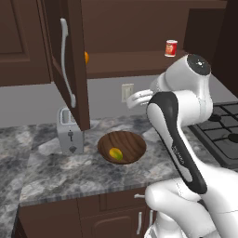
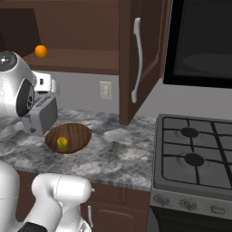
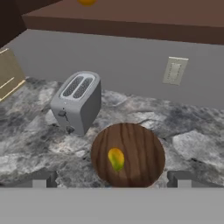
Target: Open the cabinet. Pick the orange and mango from the cabinet and place them into the bowl. Then close the cabinet.
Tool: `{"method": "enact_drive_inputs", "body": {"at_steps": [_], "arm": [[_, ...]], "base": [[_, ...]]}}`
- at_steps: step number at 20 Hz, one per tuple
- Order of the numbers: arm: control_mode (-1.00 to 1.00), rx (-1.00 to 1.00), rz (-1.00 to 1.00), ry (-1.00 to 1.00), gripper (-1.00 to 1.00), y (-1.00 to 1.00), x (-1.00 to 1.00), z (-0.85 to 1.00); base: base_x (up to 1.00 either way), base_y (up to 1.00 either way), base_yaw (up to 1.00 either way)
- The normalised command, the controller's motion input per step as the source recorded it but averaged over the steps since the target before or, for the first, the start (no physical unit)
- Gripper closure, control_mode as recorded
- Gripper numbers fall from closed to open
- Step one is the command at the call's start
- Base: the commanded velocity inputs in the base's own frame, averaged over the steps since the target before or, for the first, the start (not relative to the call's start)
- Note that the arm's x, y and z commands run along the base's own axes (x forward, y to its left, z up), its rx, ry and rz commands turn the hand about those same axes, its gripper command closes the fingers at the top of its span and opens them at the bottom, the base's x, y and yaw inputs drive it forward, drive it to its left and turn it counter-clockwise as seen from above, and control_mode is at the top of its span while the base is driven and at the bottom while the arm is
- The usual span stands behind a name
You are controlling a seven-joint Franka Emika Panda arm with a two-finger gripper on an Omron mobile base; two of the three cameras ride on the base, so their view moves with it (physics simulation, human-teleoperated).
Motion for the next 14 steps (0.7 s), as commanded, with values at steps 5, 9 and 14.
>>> {"method": "enact_drive_inputs", "body": {"at_steps": [5, 9, 14], "arm": [[-1.0, 0.02, 0.09, -0.11, -1.0, 0.0, 0.31, 0.32], [-1.0, 0.0, 0.11, -0.11, -1.0, 0.0, 0.27, 0.31], [-1.0, 0.0, 0.09, -0.06, -1.0, 0.0, 0.22, 0.43]], "base": [[0.0, 0.0, 0.0], [0.0, 0.0, 0.0], [0.0, 0.0, 0.0]]}}
